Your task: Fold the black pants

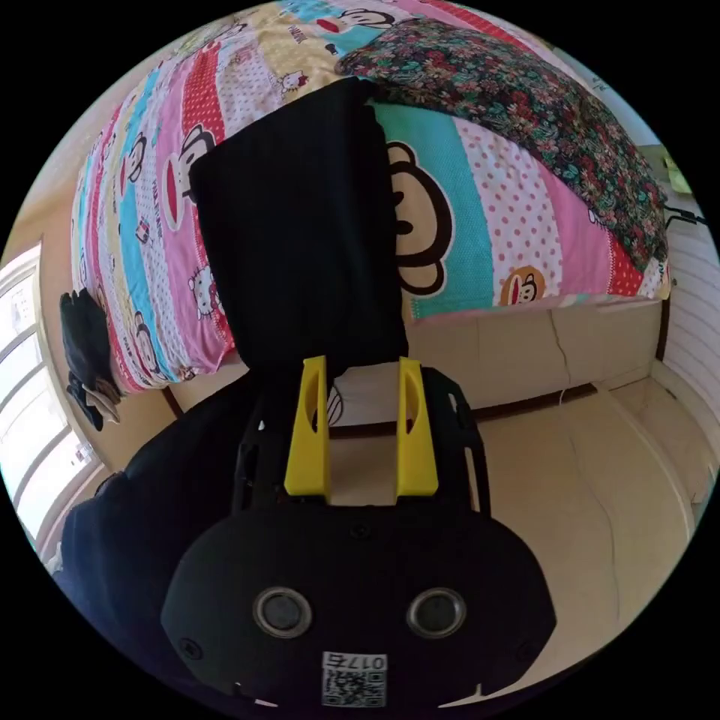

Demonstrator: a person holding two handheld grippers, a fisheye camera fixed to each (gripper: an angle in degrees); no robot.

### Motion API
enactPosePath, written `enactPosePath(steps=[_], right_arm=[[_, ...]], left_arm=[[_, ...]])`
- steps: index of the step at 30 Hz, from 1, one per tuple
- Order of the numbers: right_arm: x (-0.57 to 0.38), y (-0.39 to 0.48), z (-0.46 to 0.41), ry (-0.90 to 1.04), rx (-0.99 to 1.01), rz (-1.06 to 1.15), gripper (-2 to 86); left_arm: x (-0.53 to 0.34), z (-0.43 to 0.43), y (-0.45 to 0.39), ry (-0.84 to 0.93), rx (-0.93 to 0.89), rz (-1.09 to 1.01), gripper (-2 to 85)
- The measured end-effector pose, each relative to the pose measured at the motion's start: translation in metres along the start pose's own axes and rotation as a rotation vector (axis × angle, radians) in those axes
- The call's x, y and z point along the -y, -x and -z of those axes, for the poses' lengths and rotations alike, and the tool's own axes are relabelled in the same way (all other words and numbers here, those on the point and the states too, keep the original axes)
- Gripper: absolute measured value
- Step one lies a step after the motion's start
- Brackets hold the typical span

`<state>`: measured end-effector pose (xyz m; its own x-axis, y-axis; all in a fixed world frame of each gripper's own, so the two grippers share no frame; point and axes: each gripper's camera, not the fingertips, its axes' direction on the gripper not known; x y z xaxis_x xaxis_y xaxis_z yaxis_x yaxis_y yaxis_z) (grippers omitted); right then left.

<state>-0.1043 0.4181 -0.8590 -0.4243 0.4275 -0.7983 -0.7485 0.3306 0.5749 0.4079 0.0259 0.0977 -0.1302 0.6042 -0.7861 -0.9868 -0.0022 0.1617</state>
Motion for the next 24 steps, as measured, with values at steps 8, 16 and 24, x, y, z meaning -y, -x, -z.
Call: enactPosePath(steps=[8,16,24], right_arm=[[-0.011,-0.047,-0.048,-0.067,0.063,-0.125,11.4],[-0.105,-0.103,-0.020,-0.248,0.842,0.168,2.8],[-0.181,-0.069,0.057,-0.517,1.421,0.581,1.3]], left_arm=[[-0.027,0.001,-0.128,-0.133,0.149,-0.225,15.9],[-0.029,-0.010,-0.239,-0.237,0.179,-0.438,13.0],[-0.049,-0.010,-0.383,-0.300,0.026,-0.905,13.8]])
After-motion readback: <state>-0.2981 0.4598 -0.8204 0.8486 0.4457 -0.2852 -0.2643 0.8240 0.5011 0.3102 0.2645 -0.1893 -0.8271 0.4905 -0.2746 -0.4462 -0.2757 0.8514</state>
